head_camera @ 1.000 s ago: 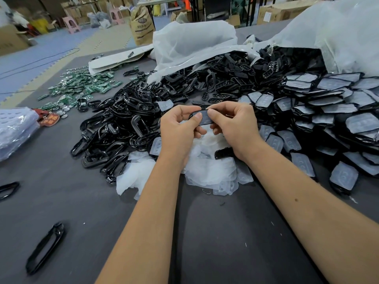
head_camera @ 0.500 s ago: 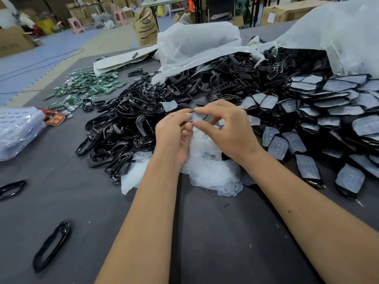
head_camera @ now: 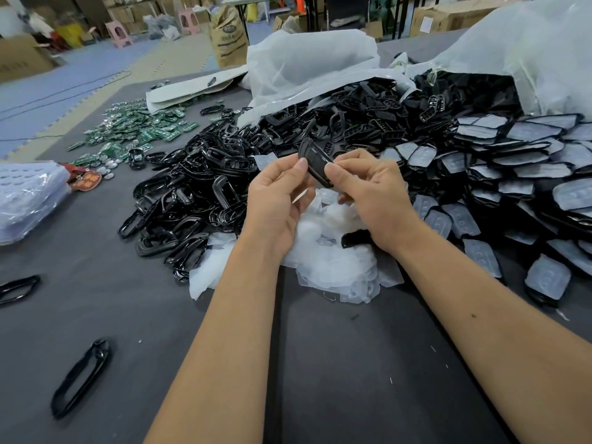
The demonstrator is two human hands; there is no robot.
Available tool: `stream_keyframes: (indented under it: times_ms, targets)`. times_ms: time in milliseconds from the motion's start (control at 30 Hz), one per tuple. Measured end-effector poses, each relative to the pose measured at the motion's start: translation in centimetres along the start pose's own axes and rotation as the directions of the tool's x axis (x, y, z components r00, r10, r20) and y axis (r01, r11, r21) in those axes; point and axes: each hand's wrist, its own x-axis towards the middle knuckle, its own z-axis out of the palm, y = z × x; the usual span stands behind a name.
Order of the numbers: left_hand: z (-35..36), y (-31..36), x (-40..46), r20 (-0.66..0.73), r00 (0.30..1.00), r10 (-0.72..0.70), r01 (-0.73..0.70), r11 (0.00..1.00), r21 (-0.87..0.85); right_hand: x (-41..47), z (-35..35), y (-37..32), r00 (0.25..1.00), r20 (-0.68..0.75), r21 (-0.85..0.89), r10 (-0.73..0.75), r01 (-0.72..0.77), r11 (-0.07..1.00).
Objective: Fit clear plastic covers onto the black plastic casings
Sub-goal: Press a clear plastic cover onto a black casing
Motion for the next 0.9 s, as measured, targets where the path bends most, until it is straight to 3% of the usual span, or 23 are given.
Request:
stream_keyframes:
  times_ms: [100, 167, 500, 900]
  targets:
    - [-0.11, 0.09, 0.09, 0.013, 1.0, -0.013, 0.013, 1.0, 0.007, 0.26, -0.11, 0.13, 0.987, 0.085, 0.188, 0.136, -0.15, 0.971]
    - [-0.1, -0.03, 0.2, -0.001, 1.0, -0.007, 0.007, 1.0, -0.004, 0.37, -0.24, 0.29, 0.984, 0.097, 0.227, 0.151, -0.17, 0.959]
    - [0.08, -0.39, 0.24, -0.046, 0.999, 0.002, -0.002, 1.0, 0.0, 0.35, -0.79, 0.7, 0.986, 0.09, 0.287, 0.137, -0.158, 0.945]
    - [0.51, -0.68, 0.01, -0.035, 0.993, 0.11, -0.098, 0.964, 0.247, 0.31, -0.7, 0.6, 0.985, 0.062, 0.281, 0.162, -0.173, 0.944]
